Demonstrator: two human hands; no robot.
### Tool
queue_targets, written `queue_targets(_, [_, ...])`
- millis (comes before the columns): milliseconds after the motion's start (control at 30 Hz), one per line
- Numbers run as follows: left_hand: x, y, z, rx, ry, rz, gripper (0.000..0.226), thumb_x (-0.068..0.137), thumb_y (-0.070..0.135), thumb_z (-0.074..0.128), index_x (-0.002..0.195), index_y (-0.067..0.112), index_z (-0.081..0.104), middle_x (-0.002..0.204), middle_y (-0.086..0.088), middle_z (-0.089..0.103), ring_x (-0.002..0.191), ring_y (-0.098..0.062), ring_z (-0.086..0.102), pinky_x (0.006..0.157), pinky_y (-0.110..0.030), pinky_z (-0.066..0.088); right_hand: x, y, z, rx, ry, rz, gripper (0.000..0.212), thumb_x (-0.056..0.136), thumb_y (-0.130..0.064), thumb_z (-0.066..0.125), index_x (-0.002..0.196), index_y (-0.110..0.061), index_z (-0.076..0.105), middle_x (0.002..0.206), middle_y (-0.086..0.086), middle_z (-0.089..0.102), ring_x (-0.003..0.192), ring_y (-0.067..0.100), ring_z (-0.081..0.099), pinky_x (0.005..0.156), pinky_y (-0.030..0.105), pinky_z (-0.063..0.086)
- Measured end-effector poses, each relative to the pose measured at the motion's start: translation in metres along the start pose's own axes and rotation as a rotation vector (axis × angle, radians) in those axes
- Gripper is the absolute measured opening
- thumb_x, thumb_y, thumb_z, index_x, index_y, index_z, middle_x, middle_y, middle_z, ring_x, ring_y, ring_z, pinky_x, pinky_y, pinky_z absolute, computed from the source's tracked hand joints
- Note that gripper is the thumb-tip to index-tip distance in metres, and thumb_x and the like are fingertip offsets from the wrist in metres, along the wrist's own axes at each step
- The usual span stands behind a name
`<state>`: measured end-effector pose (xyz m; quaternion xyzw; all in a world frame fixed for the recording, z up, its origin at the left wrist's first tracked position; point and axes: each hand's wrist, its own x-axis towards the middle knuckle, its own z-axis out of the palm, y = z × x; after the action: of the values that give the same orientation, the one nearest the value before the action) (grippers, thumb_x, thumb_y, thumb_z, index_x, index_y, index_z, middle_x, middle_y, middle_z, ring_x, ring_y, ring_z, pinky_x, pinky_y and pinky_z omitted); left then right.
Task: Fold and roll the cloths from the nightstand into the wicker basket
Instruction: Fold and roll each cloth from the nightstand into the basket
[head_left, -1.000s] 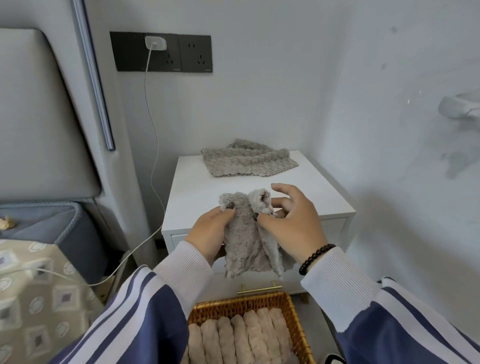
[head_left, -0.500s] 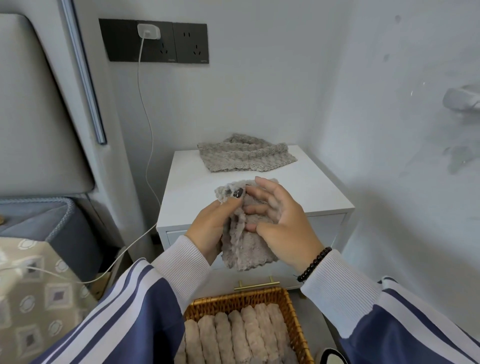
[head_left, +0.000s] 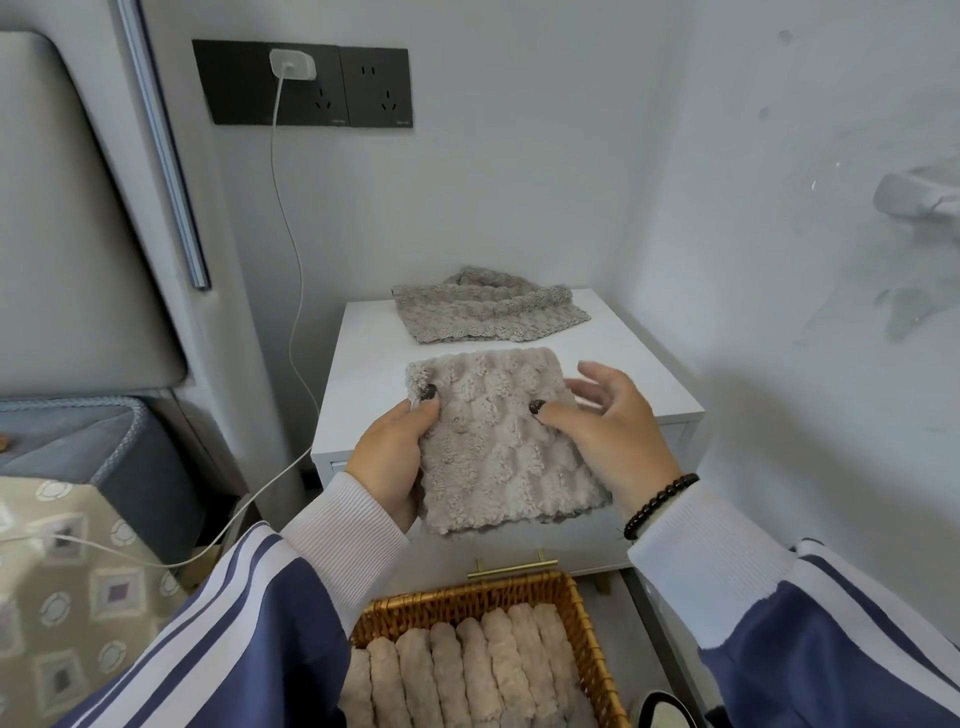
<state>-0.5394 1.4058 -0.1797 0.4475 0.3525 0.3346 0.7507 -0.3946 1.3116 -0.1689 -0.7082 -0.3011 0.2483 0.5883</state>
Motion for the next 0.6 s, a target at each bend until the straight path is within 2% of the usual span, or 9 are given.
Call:
queue_targets(67, [-0.001,0.004,-0.002,-0.039,0.006,-0.019,0.023,0.1,0.025,0.048,0.101,0.011,0.067,0.092,-0.009,0.076,0.083,-0.025,0.072,0.076,-0.04,0.056,0.006,0.003,-0.001,0.16,-0.174,0.213,0.047,0.081,-0.022,0.074,0.123,-0.01,0.056,0.101,0.002,0.07,0.086,0.021,0.07,0.076,0.04,0.058])
queue_targets(167, [0.001,0.006,-0.005,-0.028,0.046,-0.023,0.025,0.099,0.027,0.05,0.095,0.011,0.069,0.088,-0.01,0.076,0.083,-0.027,0.072,0.082,-0.044,0.056,0.006,0.009,0.004,0.325,-0.426,0.338,0.019,0.089,-0.016,0.062,0.103,-0.004,0.069,0.085,0.007,0.074,0.071,0.019,0.072,0.057,0.026,0.057])
queue_targets(200, [0.002,0.006,-0.005,-0.015,0.057,-0.018,0.024,0.099,0.026,0.051,0.095,0.011,0.069,0.09,-0.011,0.076,0.086,-0.029,0.072,0.084,-0.046,0.055,0.007,0.012,0.006,0.32,-0.455,0.331,0.017,0.088,-0.013,0.064,0.101,-0.005,0.069,0.087,0.008,0.074,0.073,0.019,0.072,0.058,0.026,0.057])
queue_targets(267, [0.006,0.007,-0.007,0.012,0.058,-0.016,0.019,0.096,0.023,0.054,0.095,0.01,0.068,0.093,-0.012,0.075,0.088,-0.03,0.071,0.085,-0.045,0.055,0.013,0.019,0.008,0.242,-0.445,0.278,0.025,0.082,-0.009,0.071,0.105,-0.003,0.066,0.094,0.012,0.074,0.084,0.025,0.071,0.072,0.034,0.059])
queue_targets(300, [0.009,0.008,-0.009,0.025,0.051,-0.014,0.015,0.094,0.02,0.057,0.094,0.009,0.068,0.091,-0.012,0.074,0.085,-0.028,0.071,0.081,-0.041,0.057,0.016,0.021,0.007,0.187,-0.419,0.255,0.031,0.079,-0.007,0.074,0.108,-0.003,0.065,0.097,0.014,0.073,0.09,0.028,0.071,0.081,0.04,0.058])
queue_targets(367, [0.014,0.012,-0.015,0.066,0.033,0.0,0.009,0.09,0.016,0.061,0.094,0.011,0.067,0.084,-0.009,0.07,0.07,-0.023,0.066,0.059,-0.027,0.057,0.021,0.019,0.003,0.062,-0.389,0.215,0.04,0.071,-0.007,0.08,0.108,-0.007,0.064,0.103,0.014,0.072,0.097,0.032,0.069,0.092,0.049,0.052])
queue_targets(433, [0.018,0.017,-0.023,0.182,-0.017,0.005,0.015,0.087,0.014,0.065,0.101,0.014,0.068,0.086,-0.007,0.068,0.07,-0.02,0.063,0.048,-0.023,0.052,0.025,0.012,-0.005,-0.092,-0.428,0.154,0.053,0.058,-0.018,0.085,0.107,-0.016,0.065,0.108,0.008,0.071,0.102,0.028,0.067,0.096,0.048,0.05])
queue_targets(500, [0.019,0.018,-0.029,0.313,-0.148,-0.052,0.034,0.074,0.016,0.078,0.107,0.016,0.069,0.095,-0.008,0.072,0.078,-0.023,0.068,0.056,-0.029,0.056,0.027,0.005,-0.014,-0.223,-0.511,0.115,0.048,0.062,-0.016,0.085,0.105,-0.023,0.064,0.107,0.001,0.07,0.102,0.022,0.066,0.097,0.044,0.05])
queue_targets(600, [0.014,0.009,-0.028,0.521,-0.351,-0.219,0.06,0.048,0.032,0.085,0.104,0.016,0.072,0.099,-0.009,0.075,0.086,-0.024,0.073,0.065,-0.03,0.059,0.028,0.0,-0.023,-0.365,-0.63,0.112,0.045,0.073,-0.008,0.08,0.113,-0.02,0.064,0.108,-0.002,0.07,0.101,0.016,0.066,0.094,0.037,0.052])
